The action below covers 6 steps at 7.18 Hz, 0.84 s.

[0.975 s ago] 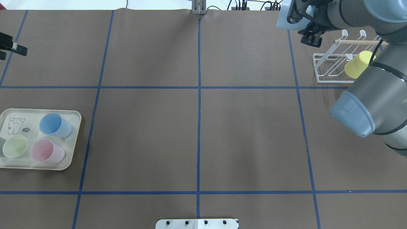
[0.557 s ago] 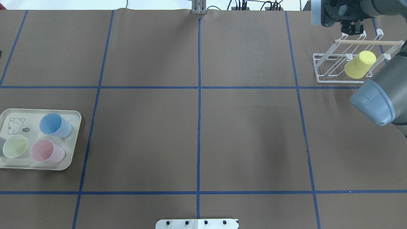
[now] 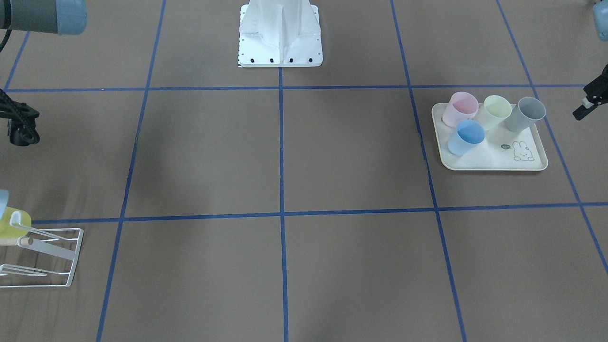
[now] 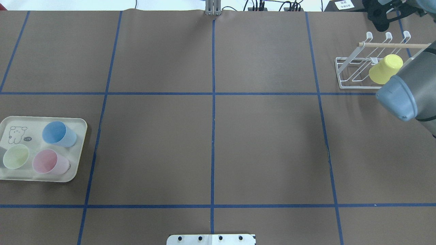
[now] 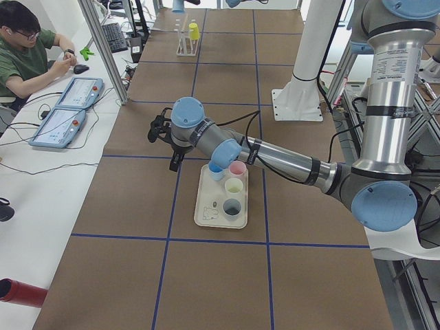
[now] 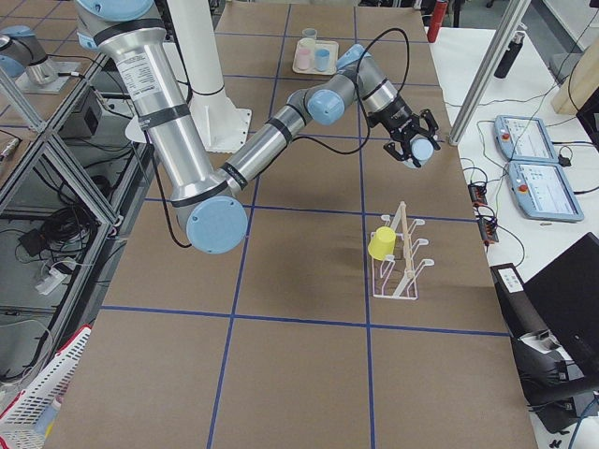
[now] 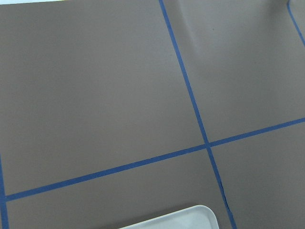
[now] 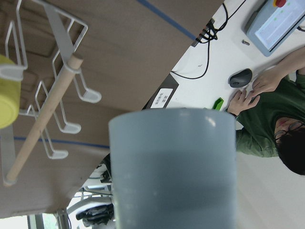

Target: Transfer IKEA cup to right arm and place on rack

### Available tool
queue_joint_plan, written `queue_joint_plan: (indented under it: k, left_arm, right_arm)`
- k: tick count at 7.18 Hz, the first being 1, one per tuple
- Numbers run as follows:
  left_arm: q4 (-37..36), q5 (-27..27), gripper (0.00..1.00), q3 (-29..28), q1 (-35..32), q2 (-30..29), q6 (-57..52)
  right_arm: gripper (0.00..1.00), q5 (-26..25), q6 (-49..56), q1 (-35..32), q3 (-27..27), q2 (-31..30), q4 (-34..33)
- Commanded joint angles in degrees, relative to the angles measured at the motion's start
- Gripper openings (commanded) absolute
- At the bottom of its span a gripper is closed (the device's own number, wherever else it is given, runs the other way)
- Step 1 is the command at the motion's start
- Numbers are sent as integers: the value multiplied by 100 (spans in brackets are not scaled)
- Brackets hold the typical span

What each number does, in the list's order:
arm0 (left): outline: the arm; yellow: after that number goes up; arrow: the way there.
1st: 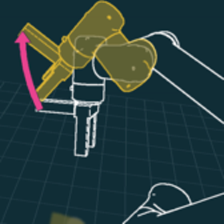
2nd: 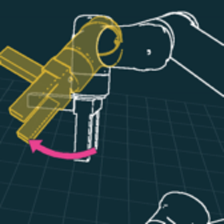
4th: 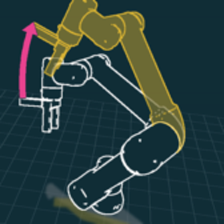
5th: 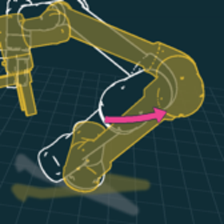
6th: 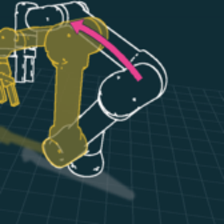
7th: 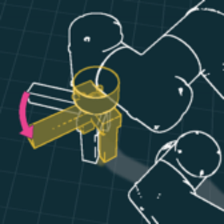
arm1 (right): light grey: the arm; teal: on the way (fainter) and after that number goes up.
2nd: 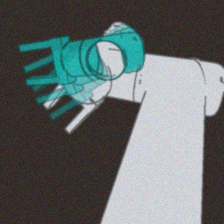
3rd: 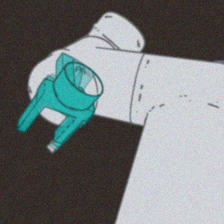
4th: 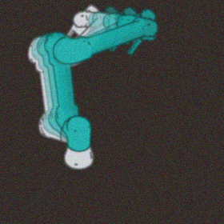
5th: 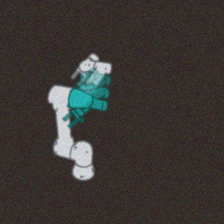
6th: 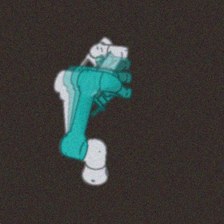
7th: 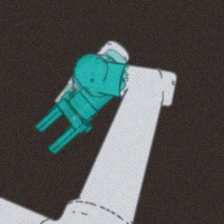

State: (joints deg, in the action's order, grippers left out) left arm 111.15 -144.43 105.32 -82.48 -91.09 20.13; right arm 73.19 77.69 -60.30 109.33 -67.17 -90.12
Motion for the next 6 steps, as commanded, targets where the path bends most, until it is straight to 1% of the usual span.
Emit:
queue_joint_plan:
  k: [1,2,3,4,5,6]
  left_arm:
    - [3,3,100,23,-5,39,-1]
    - [3,-6,100,24,-5,56,-1]
    - [3,-6,100,24,13,117,-1]
    - [3,-6,100,24,13,118,17]
    - [3,-6,100,24,22,109,43]
    - [3,-6,100,24,30,100,61]
  right_arm:
    - [23,-706,675,-8,-585,107,47]
    - [22,-1014,833,-8,-858,125,55]
    - [22,-1217,905,-8,-1244,116,386]
    - [23,-1228,1140,-8,-1743,116,1059]
    - [23,-1237,1395,-8,-2105,116,1597]
    - [24,-1237,1415,-8,-2283,99,1698]
